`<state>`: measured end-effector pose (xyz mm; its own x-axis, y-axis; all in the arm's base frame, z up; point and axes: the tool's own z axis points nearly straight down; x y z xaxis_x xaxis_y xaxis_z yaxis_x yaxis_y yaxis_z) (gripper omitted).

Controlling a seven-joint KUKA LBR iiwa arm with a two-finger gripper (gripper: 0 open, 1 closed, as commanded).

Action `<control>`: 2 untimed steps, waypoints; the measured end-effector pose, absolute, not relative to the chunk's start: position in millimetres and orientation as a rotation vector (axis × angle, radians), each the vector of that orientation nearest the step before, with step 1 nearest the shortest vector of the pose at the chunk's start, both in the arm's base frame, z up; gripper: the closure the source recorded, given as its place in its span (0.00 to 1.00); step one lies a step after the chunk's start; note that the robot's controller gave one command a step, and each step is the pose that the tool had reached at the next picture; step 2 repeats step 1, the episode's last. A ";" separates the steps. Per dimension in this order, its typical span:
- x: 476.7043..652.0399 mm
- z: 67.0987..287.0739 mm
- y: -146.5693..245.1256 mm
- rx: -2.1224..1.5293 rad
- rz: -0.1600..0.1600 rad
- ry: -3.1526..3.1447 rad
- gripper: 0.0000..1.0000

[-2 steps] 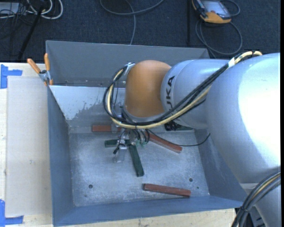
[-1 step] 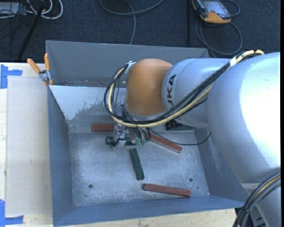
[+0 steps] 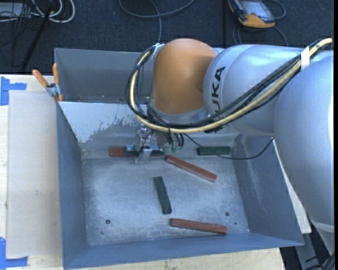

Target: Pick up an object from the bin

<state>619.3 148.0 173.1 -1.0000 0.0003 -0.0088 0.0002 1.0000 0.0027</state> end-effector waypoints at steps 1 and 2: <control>619.4 251.3 144.0 0.040 0.004 3.132 1.00; 619.4 251.3 144.0 0.040 0.004 3.132 1.00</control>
Offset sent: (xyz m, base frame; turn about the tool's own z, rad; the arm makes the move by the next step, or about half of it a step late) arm -0.0017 -0.0049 0.0729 0.0280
